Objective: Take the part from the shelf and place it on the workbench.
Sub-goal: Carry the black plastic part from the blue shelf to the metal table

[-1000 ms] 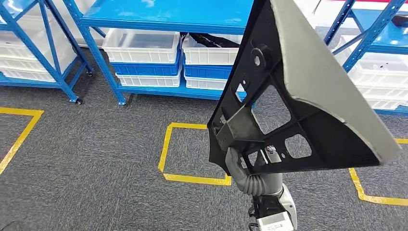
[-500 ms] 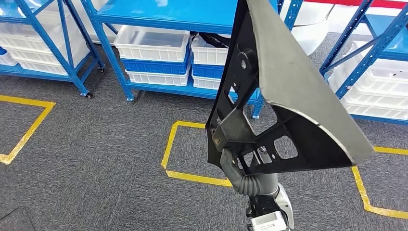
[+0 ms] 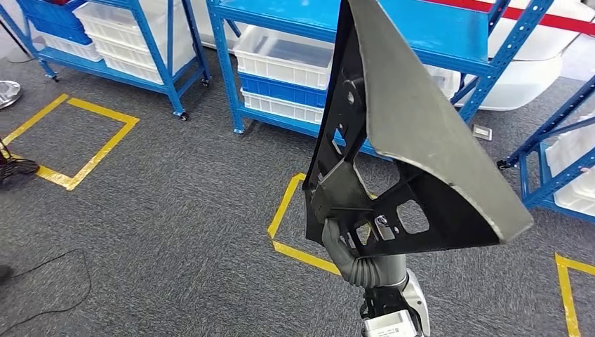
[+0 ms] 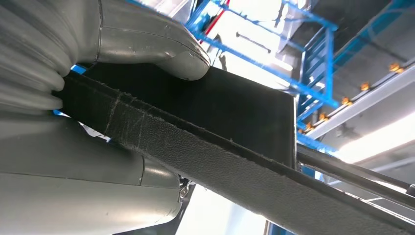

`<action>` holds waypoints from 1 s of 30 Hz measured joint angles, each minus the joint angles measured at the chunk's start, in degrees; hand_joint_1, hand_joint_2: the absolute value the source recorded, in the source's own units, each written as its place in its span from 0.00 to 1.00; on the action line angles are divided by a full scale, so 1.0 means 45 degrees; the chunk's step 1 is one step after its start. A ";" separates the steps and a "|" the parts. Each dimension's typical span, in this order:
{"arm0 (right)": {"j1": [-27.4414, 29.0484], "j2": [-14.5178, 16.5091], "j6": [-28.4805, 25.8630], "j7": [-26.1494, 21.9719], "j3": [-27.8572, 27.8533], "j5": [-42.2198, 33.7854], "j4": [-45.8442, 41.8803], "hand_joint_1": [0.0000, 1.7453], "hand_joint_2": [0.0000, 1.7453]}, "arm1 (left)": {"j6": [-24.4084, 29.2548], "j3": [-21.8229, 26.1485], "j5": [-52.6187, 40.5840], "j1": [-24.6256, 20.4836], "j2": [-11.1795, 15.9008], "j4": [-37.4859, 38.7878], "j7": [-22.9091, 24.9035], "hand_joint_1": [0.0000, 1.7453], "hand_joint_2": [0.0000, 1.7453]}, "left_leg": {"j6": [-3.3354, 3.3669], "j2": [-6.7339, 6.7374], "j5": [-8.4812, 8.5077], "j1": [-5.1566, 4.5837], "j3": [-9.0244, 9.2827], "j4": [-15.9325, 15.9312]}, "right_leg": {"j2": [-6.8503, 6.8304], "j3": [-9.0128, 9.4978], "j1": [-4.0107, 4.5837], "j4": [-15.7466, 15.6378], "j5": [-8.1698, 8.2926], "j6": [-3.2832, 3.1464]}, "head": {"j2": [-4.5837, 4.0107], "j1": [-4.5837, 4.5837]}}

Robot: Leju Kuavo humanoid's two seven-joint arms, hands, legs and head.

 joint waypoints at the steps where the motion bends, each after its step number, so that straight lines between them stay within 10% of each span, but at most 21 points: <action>1: 0.0002 -0.0002 -0.0001 0.0000 0.0001 0.0005 0.0001 1.00 1.00 | 0.0005 0.0000 -0.0001 0.0003 -0.0005 0.0000 0.0011 0.00 1.00 | -0.0070 -0.0114 0.0040 -0.0019 -0.0031 -0.0004 | 0.0130 0.0154 0.0011 -0.0356 0.0100 -0.0057 | 0.0000 -0.0007; 4: 0.0001 -0.0001 -0.0013 0.0000 0.0011 0.0039 0.0001 1.00 1.00 | 0.0033 0.0002 -0.0014 0.0088 0.0005 0.0000 0.0028 0.00 1.00 | -0.0292 -0.0261 0.0144 0.0014 -0.0130 -0.0041 | -0.0141 0.0228 0.0004 -0.0491 0.0248 -0.0306 | 0.0000 -0.0018; 8: 0.0102 0.0016 -0.0036 0.0000 0.0027 0.0143 0.0000 1.00 1.00 | 0.0069 0.0004 -0.0039 0.0114 0.0019 0.0002 0.0035 0.00 1.00 | -0.0484 0.1074 -0.1189 0.0039 -0.1053 0.2081 | -0.0800 0.0278 -0.0083 -0.0555 0.0386 -0.0584 | 0.0000 -0.0130; 11: 0.0144 0.0011 -0.0038 0.0000 0.0032 0.0183 0.0004 1.00 1.00 | 0.0075 0.0004 -0.0055 0.0109 0.0017 0.0005 0.0051 0.00 1.00 | -0.0639 0.1377 -0.1699 0.0166 -0.1579 0.3512 | -0.1362 0.0265 -0.0076 -0.0547 0.0377 -0.0592 | 0.0000 -0.0136; 16: 0.0149 0.0010 -0.0038 0.0001 0.0033 0.0211 0.0000 1.00 1.00 | 0.0117 0.0004 -0.0148 0.0060 0.0045 0.0005 0.0142 0.00 1.00 | -0.0654 0.2276 -0.0575 0.0189 0.0265 0.0433 | -0.2080 0.0311 -0.0029 -0.0424 0.0161 -0.0242 | 0.0000 -0.0127; 19: 0.0148 0.0005 -0.0038 0.0000 0.0040 0.0191 -0.0006 1.00 1.00 | 0.0243 0.0004 -0.0222 0.0055 0.0057 0.0005 0.0241 0.00 1.00 | -0.0337 0.1865 -0.0536 0.0110 0.0156 0.0324 | -0.2331 0.0380 -0.0003 -0.0462 0.0124 -0.0037 | 0.0000 -0.0082; 23: 0.0174 -0.0016 -0.0038 -0.0002 0.0043 0.0170 -0.0015 1.00 1.00 | 0.0323 0.0004 -0.0259 0.0030 0.0083 0.0000 0.0284 0.00 1.00 | 0.0017 0.1219 -0.0378 0.0118 0.0021 0.0267 | -0.0963 -0.0555 -0.0070 0.1482 -0.0893 -0.0118 | 0.0000 -0.0022; 26: 0.0226 -0.0053 -0.0038 0.0000 0.0043 0.0168 -0.0015 1.00 1.00 | 0.0319 0.0004 -0.0270 0.0021 0.0083 0.0004 0.0288 0.00 1.00 | 0.0128 0.0622 -0.0291 0.0053 -0.0112 0.0269 | -0.0678 -0.1529 0.0009 0.3240 -0.1403 -0.0168 | 0.0000 -0.0012; 30: 0.0230 -0.0066 -0.0038 0.0001 0.0043 0.0168 -0.0015 1.00 1.00 | 0.0318 0.0004 -0.0271 0.0038 0.0070 0.0005 0.0290 0.00 1.00 | 0.0049 -0.0141 -0.0149 0.0015 -0.0167 0.0278 | 0.0067 -0.0229 0.0069 0.0413 -0.0208 -0.0068 | 0.0000 -0.0013</action>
